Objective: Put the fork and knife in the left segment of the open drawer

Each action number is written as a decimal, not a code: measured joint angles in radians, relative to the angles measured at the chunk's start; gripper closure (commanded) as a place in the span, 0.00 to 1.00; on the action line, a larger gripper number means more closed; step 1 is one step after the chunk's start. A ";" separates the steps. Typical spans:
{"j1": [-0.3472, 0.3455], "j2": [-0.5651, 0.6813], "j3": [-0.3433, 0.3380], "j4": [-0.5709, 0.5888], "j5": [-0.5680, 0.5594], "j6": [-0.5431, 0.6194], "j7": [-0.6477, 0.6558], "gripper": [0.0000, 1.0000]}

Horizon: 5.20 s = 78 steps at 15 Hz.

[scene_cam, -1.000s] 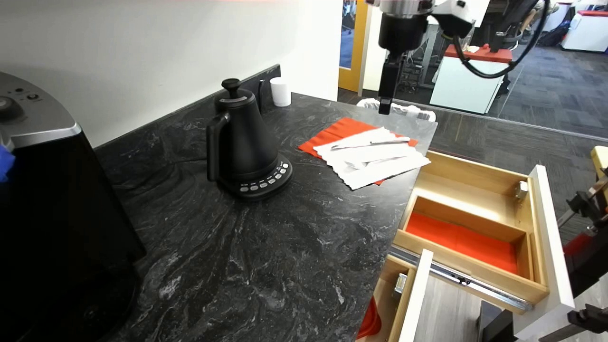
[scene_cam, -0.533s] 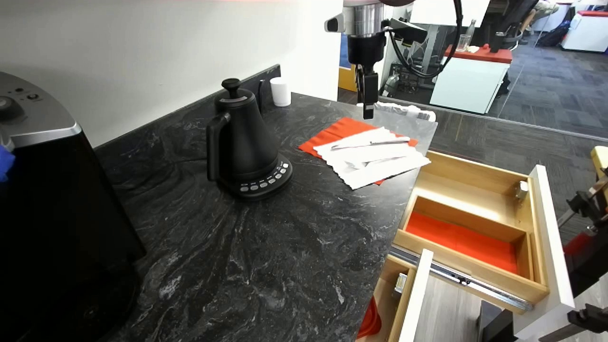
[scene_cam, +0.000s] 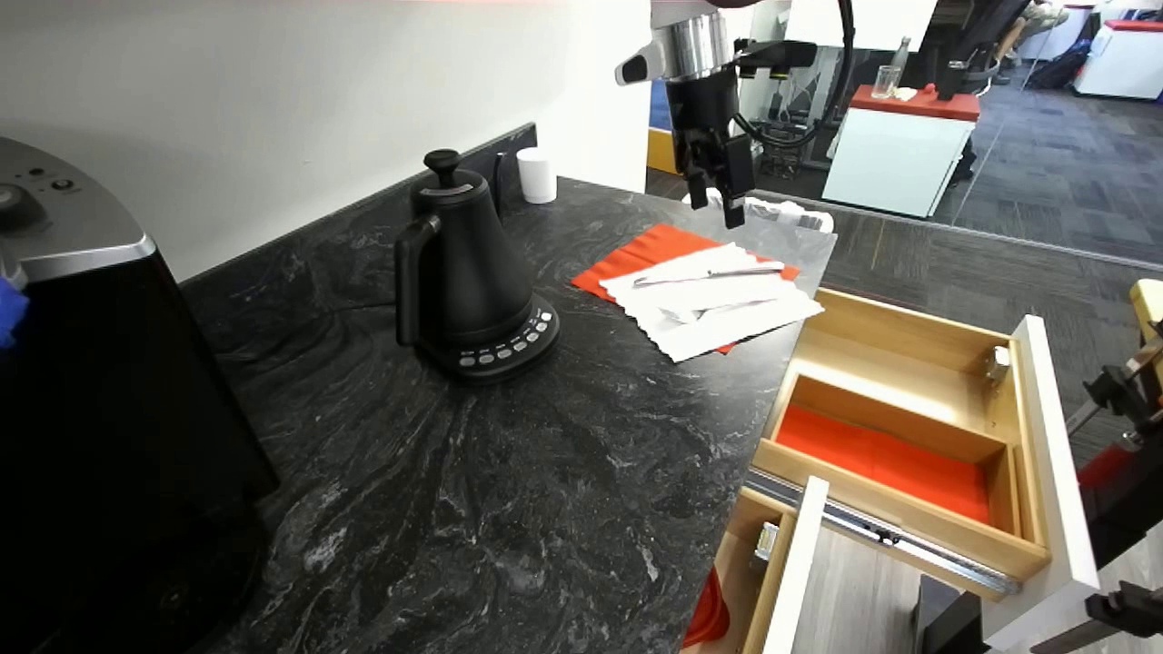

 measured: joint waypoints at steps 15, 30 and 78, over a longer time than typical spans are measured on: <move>0.013 -0.123 -0.002 -0.235 -0.002 0.071 0.075 0.00; 0.013 -0.141 -0.001 -0.293 -0.002 0.069 0.025 0.00; -0.015 -0.018 -0.005 -0.460 -0.141 0.769 -0.286 0.19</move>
